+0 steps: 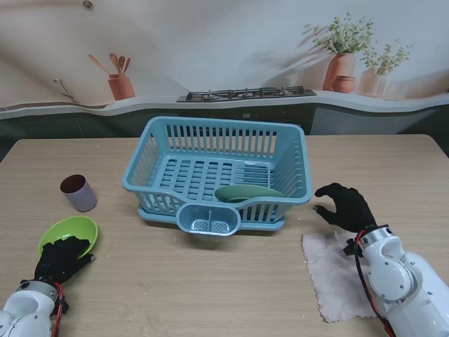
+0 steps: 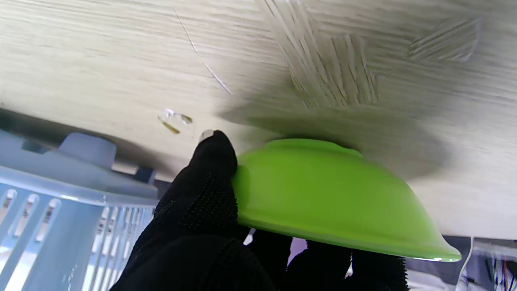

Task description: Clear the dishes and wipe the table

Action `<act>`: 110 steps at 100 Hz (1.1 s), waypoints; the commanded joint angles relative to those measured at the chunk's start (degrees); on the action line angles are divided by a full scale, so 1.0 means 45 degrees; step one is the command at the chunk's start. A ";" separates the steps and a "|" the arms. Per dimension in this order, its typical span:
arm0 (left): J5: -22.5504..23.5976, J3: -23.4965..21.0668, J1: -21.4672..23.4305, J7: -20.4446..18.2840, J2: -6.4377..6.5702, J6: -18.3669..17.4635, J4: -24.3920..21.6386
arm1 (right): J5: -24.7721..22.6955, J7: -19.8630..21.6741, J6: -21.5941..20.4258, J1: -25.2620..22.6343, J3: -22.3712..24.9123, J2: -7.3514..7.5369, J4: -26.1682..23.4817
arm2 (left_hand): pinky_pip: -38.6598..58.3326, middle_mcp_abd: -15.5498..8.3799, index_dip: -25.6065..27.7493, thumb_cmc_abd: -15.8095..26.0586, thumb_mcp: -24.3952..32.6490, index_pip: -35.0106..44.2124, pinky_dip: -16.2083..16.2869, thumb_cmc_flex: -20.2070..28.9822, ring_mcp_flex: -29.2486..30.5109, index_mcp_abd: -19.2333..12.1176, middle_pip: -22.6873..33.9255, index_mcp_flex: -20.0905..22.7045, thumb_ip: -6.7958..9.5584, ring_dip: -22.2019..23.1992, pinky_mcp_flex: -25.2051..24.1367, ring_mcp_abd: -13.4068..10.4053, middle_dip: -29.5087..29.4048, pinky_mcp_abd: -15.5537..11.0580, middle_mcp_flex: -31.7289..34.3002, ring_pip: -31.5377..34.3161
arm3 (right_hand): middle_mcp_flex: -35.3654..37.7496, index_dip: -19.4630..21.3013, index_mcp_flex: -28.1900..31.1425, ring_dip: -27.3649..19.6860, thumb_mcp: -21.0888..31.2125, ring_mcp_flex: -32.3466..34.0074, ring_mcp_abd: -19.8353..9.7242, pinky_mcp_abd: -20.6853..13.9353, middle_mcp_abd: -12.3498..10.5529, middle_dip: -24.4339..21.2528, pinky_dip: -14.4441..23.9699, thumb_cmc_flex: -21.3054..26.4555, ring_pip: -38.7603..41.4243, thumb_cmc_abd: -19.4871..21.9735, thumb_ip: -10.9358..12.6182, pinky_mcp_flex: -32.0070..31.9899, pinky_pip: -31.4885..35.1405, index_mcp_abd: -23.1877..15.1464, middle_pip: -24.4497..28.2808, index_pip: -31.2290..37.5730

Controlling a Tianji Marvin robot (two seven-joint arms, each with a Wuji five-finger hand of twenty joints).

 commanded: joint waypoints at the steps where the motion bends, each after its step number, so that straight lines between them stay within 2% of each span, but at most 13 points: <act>1: 0.0079 0.0007 0.0005 0.0031 0.0002 -0.0129 0.0082 | -0.0002 0.0166 -0.0097 -0.0028 0.0012 -0.0009 0.0000 | 0.0955 0.0606 0.0706 0.0454 0.1335 0.1574 0.0556 0.1577 0.0687 -0.0548 0.0377 0.1075 0.0340 0.0417 0.0554 0.0627 0.0368 0.0529 0.0461 0.0686 | -0.0205 0.0148 -0.0054 -0.0038 0.0040 -0.0329 -0.0264 -0.0334 -0.0100 -0.0098 0.0037 -0.0025 -0.0182 -0.0149 0.0100 -0.0126 -0.0196 0.0112 -0.0099 -0.0120; 10: 0.0216 -0.0034 -0.0022 0.0381 -0.0013 -0.0462 0.0152 | 0.0015 0.0200 -0.0115 -0.0031 0.0017 -0.0005 -0.0001 | 0.1885 0.0701 0.1078 0.0116 0.2362 0.2322 0.1258 0.1580 0.1400 -0.0723 0.0526 0.1205 0.0006 0.0921 0.1334 0.0997 0.1129 0.0780 0.1178 0.1643 | -0.0194 0.0150 -0.0044 -0.0037 0.0016 -0.0326 -0.0264 -0.0328 -0.0078 -0.0097 0.0041 -0.0018 -0.0180 -0.0131 0.0102 -0.0129 -0.0198 0.0117 -0.0097 -0.0120; 21: 0.0467 -0.0124 -0.0050 0.0814 -0.0020 -0.0969 0.0202 | 0.0044 0.0246 -0.0135 -0.0026 0.0011 -0.0001 0.0005 | 0.2537 0.0938 0.1504 -0.0240 0.3087 0.2969 0.1816 0.1580 0.2091 -0.0789 0.0681 0.1483 -0.0168 0.1502 0.2030 0.1431 0.1758 0.0954 0.1924 0.2577 | -0.0197 0.0151 -0.0044 -0.0035 0.0001 -0.0327 -0.0247 -0.0328 -0.0082 -0.0097 0.0045 -0.0016 -0.0177 -0.0134 0.0105 -0.0123 -0.0197 0.0096 -0.0098 -0.0122; 33: 0.0594 -0.0294 0.0043 0.0833 -0.0014 -0.1330 -0.0034 | 0.0069 0.0257 -0.0139 -0.0021 0.0005 -0.0002 0.0012 | 0.2961 0.1314 0.1972 -0.0525 0.3513 0.3566 0.2214 0.1580 0.2717 -0.0706 0.1076 0.1610 -0.0273 0.2213 0.2868 0.1809 0.2232 0.1214 0.2385 0.3522 | -0.0175 0.0153 -0.0029 -0.0035 -0.0008 -0.0322 -0.0267 -0.0335 -0.0085 -0.0095 0.0049 -0.0017 -0.0175 -0.0122 0.0108 -0.0118 -0.0196 0.0114 -0.0093 -0.0119; 44: 0.0844 -0.0422 0.0000 0.1179 -0.0006 -0.1960 -0.0068 | 0.0081 0.0246 -0.0149 -0.0023 0.0008 -0.0006 0.0024 | 0.3845 0.1662 0.2607 -0.0756 0.3707 0.4315 0.2768 0.1580 0.3798 -0.0718 0.2004 0.1646 -0.0325 0.3331 0.4376 0.1929 0.2702 0.1660 0.2889 0.4813 | -0.0179 0.0155 -0.0016 -0.0032 -0.0010 -0.0298 -0.0258 -0.0320 -0.0070 -0.0099 0.0051 -0.0021 -0.0165 -0.0116 0.0112 -0.0123 -0.0199 0.0124 -0.0102 -0.0118; 56: 0.0908 -0.0639 0.0084 0.1284 -0.0013 -0.2539 -0.0312 | 0.0095 0.0246 -0.0166 -0.0031 0.0024 -0.0007 0.0024 | 0.4728 0.1930 0.3289 -0.0886 0.3818 0.4855 0.3135 0.1582 0.4693 -0.0649 0.2944 0.1494 -0.0345 0.4352 0.5705 0.1841 0.2945 0.1883 0.3104 0.5825 | -0.0166 0.0153 0.0001 -0.0035 -0.0025 -0.0315 -0.0262 -0.0315 -0.0078 -0.0099 0.0054 -0.0026 -0.0174 -0.0118 0.0112 -0.0119 -0.0201 0.0127 -0.0102 -0.0122; 84: 0.1259 -0.1337 0.0743 0.1314 -0.0050 -0.3442 -0.1535 | 0.0120 0.0211 -0.0184 -0.0038 0.0031 -0.0017 0.0036 | 0.6822 0.2446 0.3888 -0.1139 0.4073 0.5361 0.3183 0.1579 0.6401 -0.0307 0.4109 0.1489 -0.0406 0.5866 0.8278 0.1588 0.2912 0.1823 0.3506 0.7289 | -0.0152 0.0151 0.0013 -0.0033 -0.0052 -0.0317 -0.0259 -0.0335 -0.0093 -0.0098 0.0060 -0.0028 -0.0170 -0.0096 0.0116 -0.0119 -0.0206 0.0118 -0.0103 -0.0140; 110: 0.0838 -0.1975 0.1089 0.0885 -0.0120 -0.4550 -0.2580 | 0.0146 0.0214 -0.0198 -0.0041 0.0026 -0.0019 0.0044 | 0.7679 0.2484 0.3996 -0.1161 0.4024 0.5492 0.2833 0.1582 0.7083 -0.0282 0.4441 0.1570 -0.0402 0.6275 0.9100 0.1331 0.2848 0.1554 0.3740 0.7657 | -0.0147 0.0151 0.0038 -0.0033 -0.0063 -0.0303 -0.0241 -0.0324 -0.0071 -0.0098 0.0067 -0.0025 -0.0167 -0.0099 0.0120 -0.0108 -0.0199 0.0118 -0.0106 -0.0151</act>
